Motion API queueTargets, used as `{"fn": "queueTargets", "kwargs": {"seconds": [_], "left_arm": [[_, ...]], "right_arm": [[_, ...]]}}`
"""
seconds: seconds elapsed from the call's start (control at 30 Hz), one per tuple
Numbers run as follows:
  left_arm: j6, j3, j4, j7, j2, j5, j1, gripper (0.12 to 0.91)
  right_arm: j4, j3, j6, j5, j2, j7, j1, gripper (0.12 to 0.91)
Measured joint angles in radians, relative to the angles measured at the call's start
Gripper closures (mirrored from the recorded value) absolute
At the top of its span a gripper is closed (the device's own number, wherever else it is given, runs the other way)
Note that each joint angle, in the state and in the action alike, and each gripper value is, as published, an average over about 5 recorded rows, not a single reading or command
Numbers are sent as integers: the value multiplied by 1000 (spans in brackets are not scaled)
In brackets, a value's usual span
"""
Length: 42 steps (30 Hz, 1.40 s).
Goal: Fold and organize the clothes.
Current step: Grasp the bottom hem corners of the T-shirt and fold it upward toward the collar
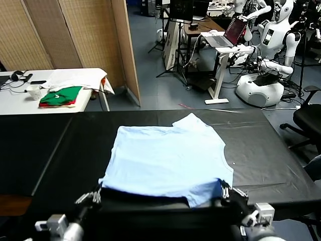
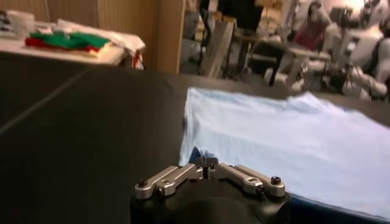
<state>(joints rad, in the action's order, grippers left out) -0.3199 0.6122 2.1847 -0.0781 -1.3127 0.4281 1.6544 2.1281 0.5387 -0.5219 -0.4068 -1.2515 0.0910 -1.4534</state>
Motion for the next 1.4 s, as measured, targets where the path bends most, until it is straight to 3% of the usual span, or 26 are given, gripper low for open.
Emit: {"fn": "queueTargets", "kwargs": {"seconds": [0.43, 0.73, 1.03, 1.13, 1.2, 1.4], "left_arm": [[2, -56, -152, 2, 62, 0, -184, 884], [2, -104, -262, 4, 125, 1, -295, 884], [12, -145, -323, 2, 128, -2, -357, 884], [7, -150, -330, -1, 126, -2, -366, 870], [3, -148, -326, -2, 125, -1, -363, 806], [-4, -127, -304, -7, 118, -5, -334, 478]], "right_arm": [[-185, -95, -15, 58, 6, 2, 218, 885], [-261, -106, 0, 64, 4, -12, 275, 885], [-263, -93, 6, 49, -1, -24, 269, 860], [-237, -81, -22, 43, 10, -35, 252, 733], [-213, -72, -45, 43, 17, -39, 236, 602], [-119, -27, -77, 41, 43, -55, 155, 239]]}}
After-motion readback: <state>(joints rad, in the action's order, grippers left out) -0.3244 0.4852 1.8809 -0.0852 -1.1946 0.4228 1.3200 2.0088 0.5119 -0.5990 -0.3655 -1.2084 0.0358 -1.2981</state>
